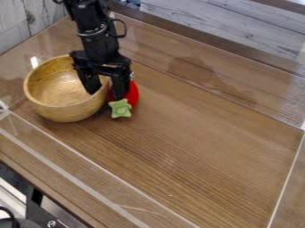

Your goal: Move the red object to the right side of the table

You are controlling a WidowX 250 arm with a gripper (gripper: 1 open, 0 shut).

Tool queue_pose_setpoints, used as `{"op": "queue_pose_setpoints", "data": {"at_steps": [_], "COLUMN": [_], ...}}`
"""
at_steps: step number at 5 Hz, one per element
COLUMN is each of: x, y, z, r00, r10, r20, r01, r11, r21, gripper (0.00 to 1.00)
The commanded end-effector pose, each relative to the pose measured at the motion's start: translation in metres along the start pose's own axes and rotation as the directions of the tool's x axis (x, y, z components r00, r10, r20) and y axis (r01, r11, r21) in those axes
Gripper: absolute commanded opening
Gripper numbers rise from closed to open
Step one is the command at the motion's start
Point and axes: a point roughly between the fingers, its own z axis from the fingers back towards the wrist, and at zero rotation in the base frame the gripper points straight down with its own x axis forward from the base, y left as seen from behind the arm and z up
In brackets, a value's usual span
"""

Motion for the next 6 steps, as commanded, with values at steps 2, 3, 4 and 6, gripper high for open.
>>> {"op": "queue_pose_setpoints", "data": {"at_steps": [2,3,4,6], "x": [0.026,0.033,0.031,0.029], "y": [-0.004,-0.008,-0.014,-0.032], "z": [0.002,-0.008,-0.011,-0.017], "r00": [0.999,0.999,1.000,1.000], "r10": [0.012,-0.012,-0.002,0.017], "r20": [0.041,0.035,0.028,0.021], "r01": [-0.012,0.011,0.001,-0.017], "r11": [1.000,1.000,1.000,1.000], "r21": [0.012,0.008,0.006,0.011], "gripper": [1.00,1.00,1.00,0.00]}}
